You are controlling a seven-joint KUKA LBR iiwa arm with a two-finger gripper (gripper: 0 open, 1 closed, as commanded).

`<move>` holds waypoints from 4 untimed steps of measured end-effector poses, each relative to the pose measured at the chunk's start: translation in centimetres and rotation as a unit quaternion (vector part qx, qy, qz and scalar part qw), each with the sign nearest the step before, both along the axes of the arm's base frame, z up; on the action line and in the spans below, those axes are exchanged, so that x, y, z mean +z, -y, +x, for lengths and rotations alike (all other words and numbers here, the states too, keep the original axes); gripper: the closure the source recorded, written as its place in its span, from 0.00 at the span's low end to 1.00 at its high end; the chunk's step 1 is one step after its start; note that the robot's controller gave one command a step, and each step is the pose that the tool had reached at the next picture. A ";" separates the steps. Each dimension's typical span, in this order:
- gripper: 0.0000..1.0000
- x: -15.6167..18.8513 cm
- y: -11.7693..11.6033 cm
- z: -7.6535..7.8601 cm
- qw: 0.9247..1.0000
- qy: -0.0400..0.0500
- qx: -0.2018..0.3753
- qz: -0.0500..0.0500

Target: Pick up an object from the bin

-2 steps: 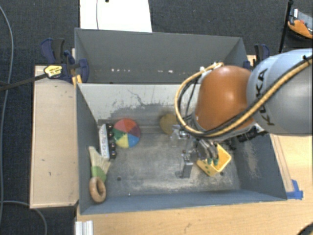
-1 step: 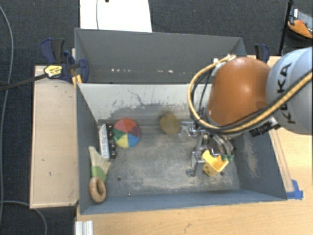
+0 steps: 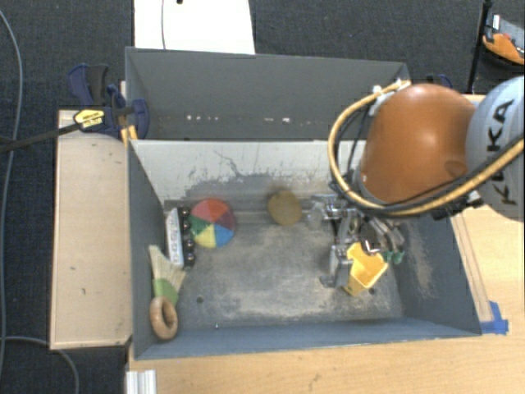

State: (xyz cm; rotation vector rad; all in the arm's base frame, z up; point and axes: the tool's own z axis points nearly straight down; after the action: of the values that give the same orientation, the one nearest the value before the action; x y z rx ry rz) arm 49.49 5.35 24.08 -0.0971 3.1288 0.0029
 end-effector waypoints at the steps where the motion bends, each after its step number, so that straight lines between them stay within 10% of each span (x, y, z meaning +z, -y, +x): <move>1: 0.00 -2.0 3.3 -0.7 1.000 -0.008 0.017 -0.001; 3: 0.00 -8.0 10.2 -0.6 0.999 -0.004 0.042 0.000; 4: 1.00 -10.6 11.9 0.0 0.998 0.001 0.066 -0.002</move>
Offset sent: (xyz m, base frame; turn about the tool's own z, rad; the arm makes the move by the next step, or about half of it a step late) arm 0.0042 -0.0821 -0.0733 -0.0633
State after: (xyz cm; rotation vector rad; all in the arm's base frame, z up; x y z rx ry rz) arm 49.44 -6.53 13.46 -0.3041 3.1137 -0.0009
